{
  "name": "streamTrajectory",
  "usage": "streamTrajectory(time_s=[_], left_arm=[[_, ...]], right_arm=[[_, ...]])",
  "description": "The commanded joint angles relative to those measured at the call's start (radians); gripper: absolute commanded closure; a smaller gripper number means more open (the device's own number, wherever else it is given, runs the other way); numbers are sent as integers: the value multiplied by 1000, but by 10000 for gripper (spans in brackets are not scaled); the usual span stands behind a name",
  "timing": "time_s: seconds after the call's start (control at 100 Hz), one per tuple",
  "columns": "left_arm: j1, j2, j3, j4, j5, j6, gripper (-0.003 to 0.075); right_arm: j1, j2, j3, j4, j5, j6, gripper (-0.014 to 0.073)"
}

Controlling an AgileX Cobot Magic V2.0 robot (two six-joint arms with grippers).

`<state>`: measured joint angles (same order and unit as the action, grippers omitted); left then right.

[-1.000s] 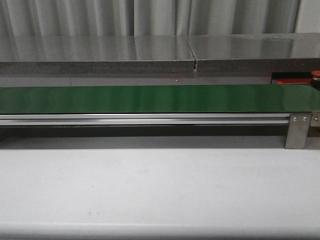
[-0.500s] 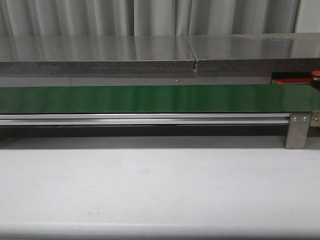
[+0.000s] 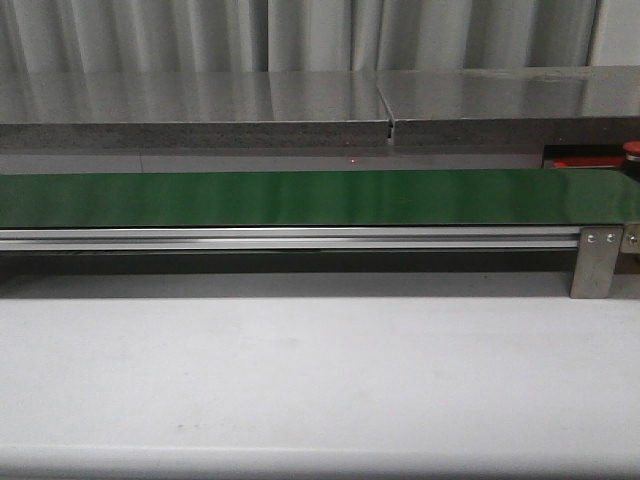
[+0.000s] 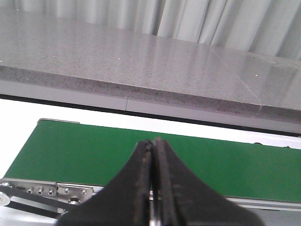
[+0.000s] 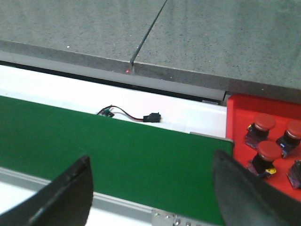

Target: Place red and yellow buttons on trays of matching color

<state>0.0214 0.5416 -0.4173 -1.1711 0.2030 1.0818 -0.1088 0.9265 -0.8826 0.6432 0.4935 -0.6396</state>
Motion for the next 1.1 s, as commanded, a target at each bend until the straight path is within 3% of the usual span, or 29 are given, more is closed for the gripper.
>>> streamTrajectory(time_s=[0.0, 0.17, 0.39, 0.72, 1.09], left_arm=[[-8, 3, -27, -22, -27, 1, 739], [-8, 3, -27, -22, -27, 1, 739], [-8, 3, -27, -22, -27, 1, 739], [-8, 3, -27, -22, -27, 1, 739], [-8, 3, -27, -22, -27, 1, 739]], right_arm=[[3, -160, 72, 27, -73, -11, 94], [3, -434, 227, 27, -62, -11, 277], [3, -697, 338, 27, -60, -11, 666], [3, -714, 363, 27, 28, -11, 659], [3, -714, 363, 27, 31, -11, 659]])
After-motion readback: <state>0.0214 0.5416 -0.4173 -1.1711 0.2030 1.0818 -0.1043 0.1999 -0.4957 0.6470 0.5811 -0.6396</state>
